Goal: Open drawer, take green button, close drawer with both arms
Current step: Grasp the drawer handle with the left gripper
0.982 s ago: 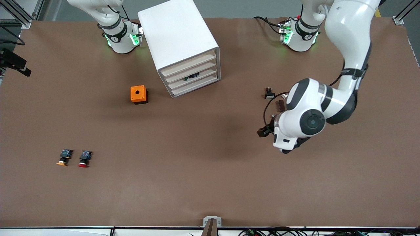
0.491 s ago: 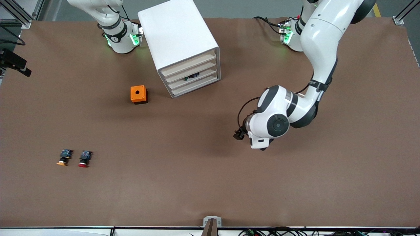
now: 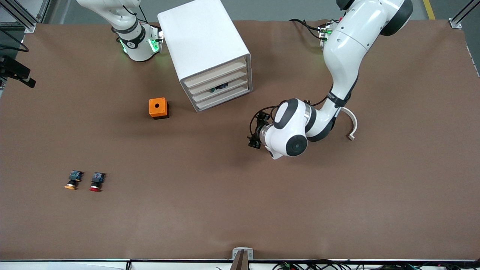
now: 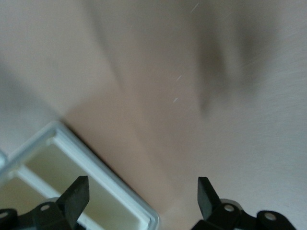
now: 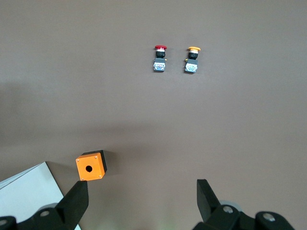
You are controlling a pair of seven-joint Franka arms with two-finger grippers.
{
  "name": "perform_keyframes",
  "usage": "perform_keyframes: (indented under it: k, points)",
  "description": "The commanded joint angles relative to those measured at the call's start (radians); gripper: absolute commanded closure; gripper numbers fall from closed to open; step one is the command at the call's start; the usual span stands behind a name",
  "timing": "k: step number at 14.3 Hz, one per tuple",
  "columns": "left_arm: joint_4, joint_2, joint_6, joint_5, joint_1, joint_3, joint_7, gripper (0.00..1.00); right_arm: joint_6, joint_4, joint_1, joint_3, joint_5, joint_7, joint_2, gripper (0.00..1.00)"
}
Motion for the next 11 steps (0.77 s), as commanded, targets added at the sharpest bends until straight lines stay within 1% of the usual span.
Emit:
perform_keyframes:
  k: [1,2,4,5,7,9,11]
  points:
    - [-0.023,0.012,-0.021,-0.089,-0.011,0.001,-0.081,0.02,0.003,-0.007,0.005,0.000,-0.021,-0.003,-0.016,0.00]
    - [-0.027,0.013,-0.036,-0.115,-0.034,0.001,-0.136,0.02,0.002,-0.007,0.006,0.000,-0.021,-0.003,-0.016,0.00]
    - [-0.022,0.026,-0.038,-0.198,-0.045,0.001,-0.289,0.09,-0.007,-0.007,0.008,0.000,-0.021,-0.002,-0.016,0.00]
    - [-0.025,0.030,-0.054,-0.229,-0.046,0.001,-0.325,0.10,-0.007,-0.007,0.009,0.002,-0.021,0.000,-0.016,0.00]
    - [-0.021,0.043,-0.162,-0.267,-0.068,0.002,-0.343,0.13,-0.007,-0.007,0.012,0.000,-0.021,0.001,-0.016,0.00]
    - [-0.022,0.059,-0.232,-0.290,-0.070,0.001,-0.385,0.17,0.002,-0.007,0.014,0.002,-0.024,0.000,-0.016,0.00]
    - [-0.022,0.073,-0.256,-0.333,-0.073,0.001,-0.426,0.23,0.005,-0.007,0.033,0.002,-0.083,0.001,-0.018,0.00]
